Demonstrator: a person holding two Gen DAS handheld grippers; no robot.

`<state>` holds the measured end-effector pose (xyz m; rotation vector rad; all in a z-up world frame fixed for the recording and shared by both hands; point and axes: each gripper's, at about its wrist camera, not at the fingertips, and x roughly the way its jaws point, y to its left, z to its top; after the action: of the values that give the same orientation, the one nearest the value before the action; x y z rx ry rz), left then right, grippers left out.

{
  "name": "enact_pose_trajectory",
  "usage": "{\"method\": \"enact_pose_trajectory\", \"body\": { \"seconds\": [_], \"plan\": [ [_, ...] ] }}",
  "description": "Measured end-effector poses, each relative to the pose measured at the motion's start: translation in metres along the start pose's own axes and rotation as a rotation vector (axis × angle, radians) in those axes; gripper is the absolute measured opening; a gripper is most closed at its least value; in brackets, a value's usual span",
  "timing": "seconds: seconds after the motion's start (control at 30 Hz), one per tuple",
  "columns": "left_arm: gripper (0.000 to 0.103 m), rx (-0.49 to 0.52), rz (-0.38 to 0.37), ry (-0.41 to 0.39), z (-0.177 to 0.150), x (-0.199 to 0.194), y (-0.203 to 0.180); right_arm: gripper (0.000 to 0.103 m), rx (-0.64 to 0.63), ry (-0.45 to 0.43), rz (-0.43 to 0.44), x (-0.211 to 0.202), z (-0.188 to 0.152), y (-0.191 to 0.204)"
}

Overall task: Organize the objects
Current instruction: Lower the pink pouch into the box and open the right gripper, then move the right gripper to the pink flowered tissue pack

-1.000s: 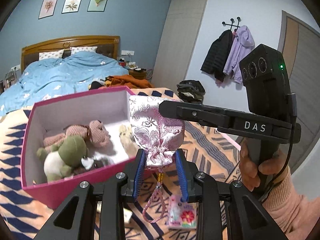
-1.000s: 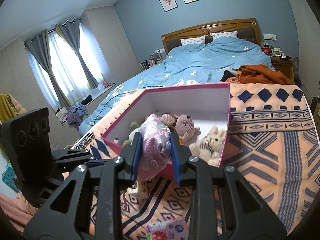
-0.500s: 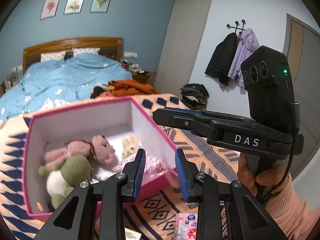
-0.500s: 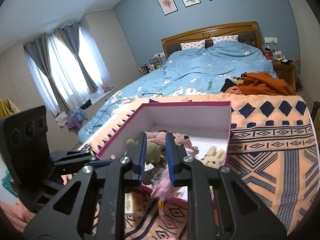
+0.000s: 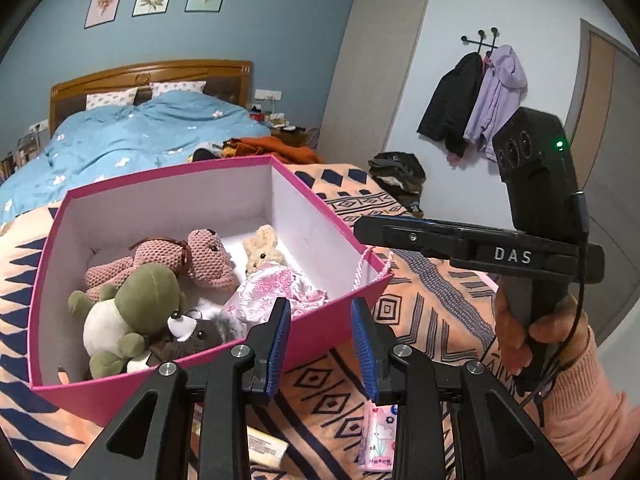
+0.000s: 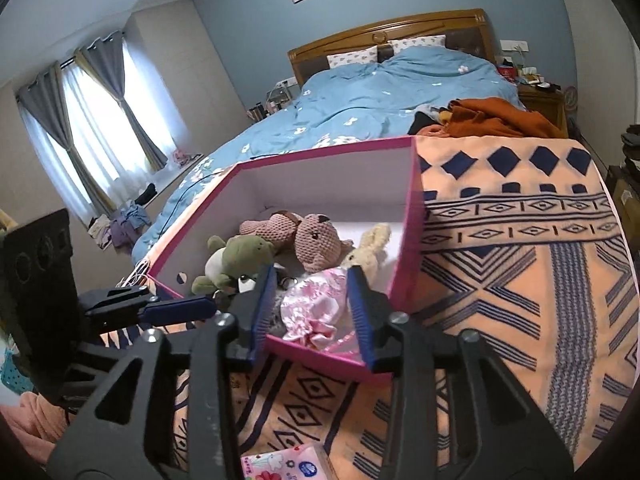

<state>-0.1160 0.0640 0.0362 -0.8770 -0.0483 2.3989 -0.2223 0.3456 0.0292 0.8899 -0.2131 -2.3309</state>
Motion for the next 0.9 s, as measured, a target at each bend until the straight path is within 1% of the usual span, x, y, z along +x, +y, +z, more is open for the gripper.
{"method": "enact_pose_trajectory", "body": {
  "seconds": [0.07, 0.1, 0.17, 0.2, 0.27, 0.47, 0.5, 0.6, 0.8, 0.9],
  "plan": [
    [0.035, 0.005, 0.002, -0.016, -0.002, -0.005, -0.002, 0.044, 0.004, -0.01, -0.002, -0.004, -0.002, -0.002],
    [0.04, 0.013, 0.002, -0.027, -0.004, -0.009, -0.004, 0.044, 0.008, -0.015, 0.003, -0.008, -0.003, -0.002],
    [0.045, 0.024, 0.006, -0.051, -0.009, -0.018, -0.008, 0.046, 0.012, -0.029, 0.008, -0.014, -0.006, -0.003],
    [0.046, 0.029, 0.003, -0.059, -0.011, -0.022, -0.008, 0.048, 0.016, -0.037, 0.01, -0.018, -0.009, -0.003],
    [0.048, 0.031, -0.006, -0.069, -0.017, -0.028, -0.01, 0.051, 0.022, -0.042, 0.016, -0.024, -0.013, -0.004],
    [0.052, 0.055, -0.018, -0.076, -0.036, -0.041, -0.022, 0.052, 0.021, -0.018, 0.033, -0.031, -0.036, -0.002],
    [0.053, 0.054, -0.032, -0.068, -0.041, -0.041, -0.023, 0.052, 0.025, -0.008, 0.035, -0.031, -0.041, -0.002],
    [0.054, 0.055, -0.031, -0.045, -0.052, -0.039, -0.028, 0.052, 0.033, 0.026, 0.038, -0.029, -0.059, -0.003],
    [0.054, -0.011, -0.076, 0.036, -0.076, -0.022, -0.026, 0.053, 0.066, 0.093, 0.036, -0.021, -0.093, -0.007],
    [0.054, -0.042, -0.084, 0.082, -0.089, -0.012, -0.024, 0.053, 0.085, 0.12, 0.034, -0.018, -0.108, -0.011]
  ]
}}
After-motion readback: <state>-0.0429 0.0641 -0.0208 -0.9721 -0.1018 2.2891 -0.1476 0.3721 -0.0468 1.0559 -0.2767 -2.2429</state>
